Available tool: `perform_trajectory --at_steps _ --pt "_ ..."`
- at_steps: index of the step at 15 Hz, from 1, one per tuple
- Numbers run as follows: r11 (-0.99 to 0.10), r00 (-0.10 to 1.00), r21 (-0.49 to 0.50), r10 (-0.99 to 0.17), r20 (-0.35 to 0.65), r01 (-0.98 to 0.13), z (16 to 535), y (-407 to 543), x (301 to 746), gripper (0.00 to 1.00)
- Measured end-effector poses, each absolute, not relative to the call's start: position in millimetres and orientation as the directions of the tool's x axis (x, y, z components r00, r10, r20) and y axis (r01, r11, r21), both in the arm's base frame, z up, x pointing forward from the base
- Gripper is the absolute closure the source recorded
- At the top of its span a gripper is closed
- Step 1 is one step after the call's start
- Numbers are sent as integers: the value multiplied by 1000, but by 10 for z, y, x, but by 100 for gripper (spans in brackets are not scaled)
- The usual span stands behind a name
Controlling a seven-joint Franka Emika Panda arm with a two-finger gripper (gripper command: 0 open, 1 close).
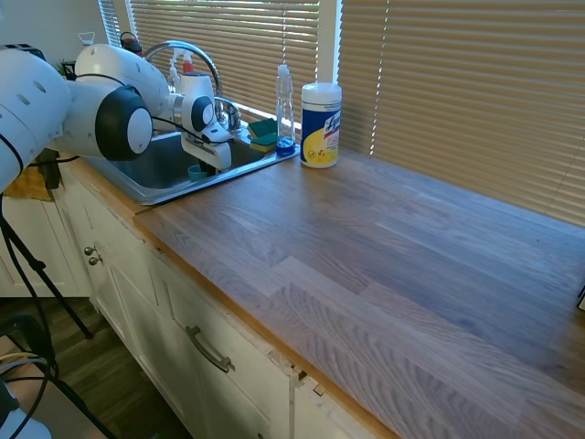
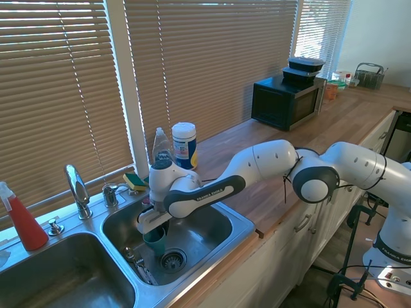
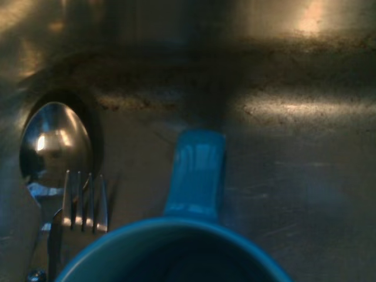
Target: Put the mug in the sink
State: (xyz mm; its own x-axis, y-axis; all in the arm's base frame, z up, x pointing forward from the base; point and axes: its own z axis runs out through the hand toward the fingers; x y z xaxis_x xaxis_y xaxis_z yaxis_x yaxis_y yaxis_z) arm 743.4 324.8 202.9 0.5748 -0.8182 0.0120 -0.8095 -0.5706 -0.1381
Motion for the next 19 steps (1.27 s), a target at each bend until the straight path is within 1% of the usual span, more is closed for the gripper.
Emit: perform_trajectory --at_steps 7,15,17,19 --pt "-550 555 -144 -832 7 -822 2130 3110 7547 0" --pt "-552 558 -152 -830 10 -820 2238 3006 7610 0" --pt "-551 556 -156 -831 12 -820 2428 2985 7624 0" --pt "-551 556 -171 -831 19 -817 2738 2981 7634 0"
